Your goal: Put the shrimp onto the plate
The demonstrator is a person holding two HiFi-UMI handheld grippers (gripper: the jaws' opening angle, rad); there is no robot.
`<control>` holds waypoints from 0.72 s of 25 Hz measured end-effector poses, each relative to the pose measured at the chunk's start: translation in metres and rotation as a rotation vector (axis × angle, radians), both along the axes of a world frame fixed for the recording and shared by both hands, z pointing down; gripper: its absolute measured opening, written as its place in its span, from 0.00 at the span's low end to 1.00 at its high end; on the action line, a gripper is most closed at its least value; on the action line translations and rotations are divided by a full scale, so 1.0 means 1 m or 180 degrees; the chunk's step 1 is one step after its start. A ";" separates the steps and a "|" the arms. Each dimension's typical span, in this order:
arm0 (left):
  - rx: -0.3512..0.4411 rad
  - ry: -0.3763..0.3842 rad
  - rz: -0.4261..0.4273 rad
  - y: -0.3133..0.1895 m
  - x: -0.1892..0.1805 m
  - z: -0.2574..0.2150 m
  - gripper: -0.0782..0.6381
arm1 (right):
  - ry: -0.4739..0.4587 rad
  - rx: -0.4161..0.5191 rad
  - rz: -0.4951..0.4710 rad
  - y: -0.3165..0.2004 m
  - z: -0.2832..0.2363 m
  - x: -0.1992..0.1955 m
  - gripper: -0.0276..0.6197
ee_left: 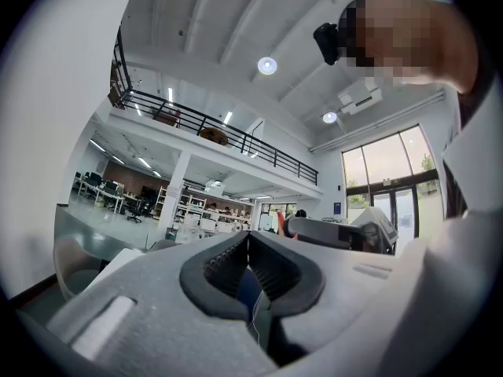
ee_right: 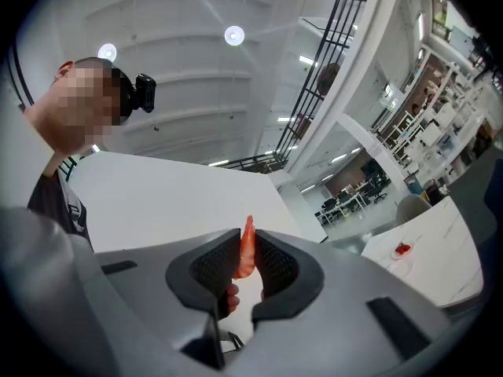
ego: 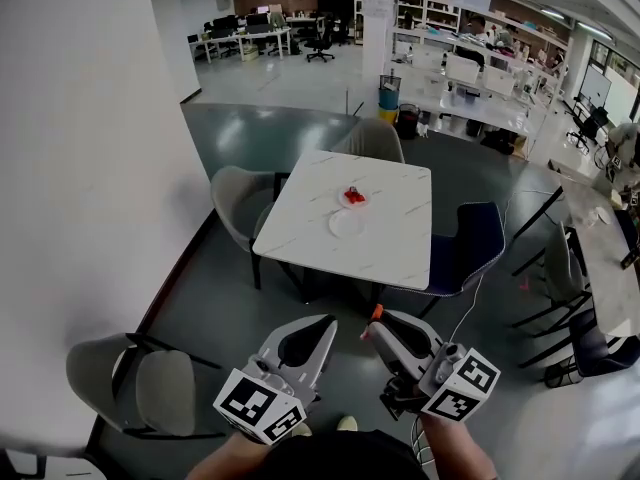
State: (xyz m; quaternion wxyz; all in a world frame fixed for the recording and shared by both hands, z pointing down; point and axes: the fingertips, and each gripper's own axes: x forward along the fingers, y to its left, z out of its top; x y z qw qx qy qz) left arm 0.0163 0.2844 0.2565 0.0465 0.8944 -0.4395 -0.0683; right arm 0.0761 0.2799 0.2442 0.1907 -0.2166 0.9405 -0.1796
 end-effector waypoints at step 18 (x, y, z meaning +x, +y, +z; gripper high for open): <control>-0.0064 -0.0029 -0.0091 -0.047 0.013 0.016 0.12 | 0.0060 -0.0094 -0.0006 -0.047 0.019 0.020 0.14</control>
